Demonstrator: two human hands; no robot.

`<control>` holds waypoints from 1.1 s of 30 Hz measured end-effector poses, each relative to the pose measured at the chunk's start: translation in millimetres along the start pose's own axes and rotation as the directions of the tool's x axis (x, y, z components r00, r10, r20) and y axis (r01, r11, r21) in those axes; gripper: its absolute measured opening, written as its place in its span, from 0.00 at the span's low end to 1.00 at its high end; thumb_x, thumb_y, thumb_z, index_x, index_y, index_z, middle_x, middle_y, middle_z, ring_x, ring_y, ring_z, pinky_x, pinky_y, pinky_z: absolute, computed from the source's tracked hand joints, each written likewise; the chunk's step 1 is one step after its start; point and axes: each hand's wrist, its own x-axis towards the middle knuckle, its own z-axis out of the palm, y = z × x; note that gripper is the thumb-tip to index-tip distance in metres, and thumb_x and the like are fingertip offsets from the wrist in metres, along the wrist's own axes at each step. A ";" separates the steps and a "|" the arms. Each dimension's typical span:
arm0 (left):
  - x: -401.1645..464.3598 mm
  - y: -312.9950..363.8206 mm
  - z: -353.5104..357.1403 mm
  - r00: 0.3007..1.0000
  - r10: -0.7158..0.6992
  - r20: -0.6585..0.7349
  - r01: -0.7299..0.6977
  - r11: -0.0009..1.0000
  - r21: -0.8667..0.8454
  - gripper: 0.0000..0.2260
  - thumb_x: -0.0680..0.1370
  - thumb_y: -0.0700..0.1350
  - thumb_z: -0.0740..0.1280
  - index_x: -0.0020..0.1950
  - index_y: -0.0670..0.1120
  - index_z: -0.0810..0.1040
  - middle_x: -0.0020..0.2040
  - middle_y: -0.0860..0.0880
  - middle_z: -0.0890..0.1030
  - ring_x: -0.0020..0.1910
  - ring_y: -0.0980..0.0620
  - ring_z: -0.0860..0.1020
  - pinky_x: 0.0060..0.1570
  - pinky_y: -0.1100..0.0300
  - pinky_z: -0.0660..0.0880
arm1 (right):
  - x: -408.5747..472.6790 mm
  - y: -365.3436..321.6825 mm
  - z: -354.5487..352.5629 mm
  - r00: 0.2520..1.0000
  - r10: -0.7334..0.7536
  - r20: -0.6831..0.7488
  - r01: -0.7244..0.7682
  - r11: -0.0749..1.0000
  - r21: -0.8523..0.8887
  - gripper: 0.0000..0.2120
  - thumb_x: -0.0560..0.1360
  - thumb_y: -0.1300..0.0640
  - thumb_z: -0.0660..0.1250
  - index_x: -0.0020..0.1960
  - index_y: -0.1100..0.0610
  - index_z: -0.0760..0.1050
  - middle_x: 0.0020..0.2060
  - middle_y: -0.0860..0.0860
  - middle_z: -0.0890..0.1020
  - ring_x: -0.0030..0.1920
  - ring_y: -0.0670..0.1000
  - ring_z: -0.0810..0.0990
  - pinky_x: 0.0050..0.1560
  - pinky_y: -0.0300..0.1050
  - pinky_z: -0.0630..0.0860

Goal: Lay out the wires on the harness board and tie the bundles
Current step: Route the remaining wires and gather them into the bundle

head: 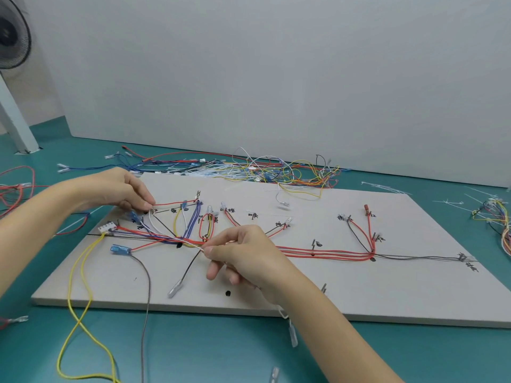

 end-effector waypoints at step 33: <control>-61.0 49.5 52.6 0.950 0.286 0.125 -0.312 0.898 0.311 0.07 0.70 0.45 0.77 0.35 0.57 0.86 0.37 0.57 0.85 0.38 0.58 0.82 0.42 0.64 0.77 | -12.0 4.5 -43.6 0.993 0.112 0.022 -0.105 0.973 -0.208 0.04 0.75 0.66 0.66 0.41 0.64 0.77 0.27 0.56 0.81 0.20 0.46 0.74 0.18 0.35 0.64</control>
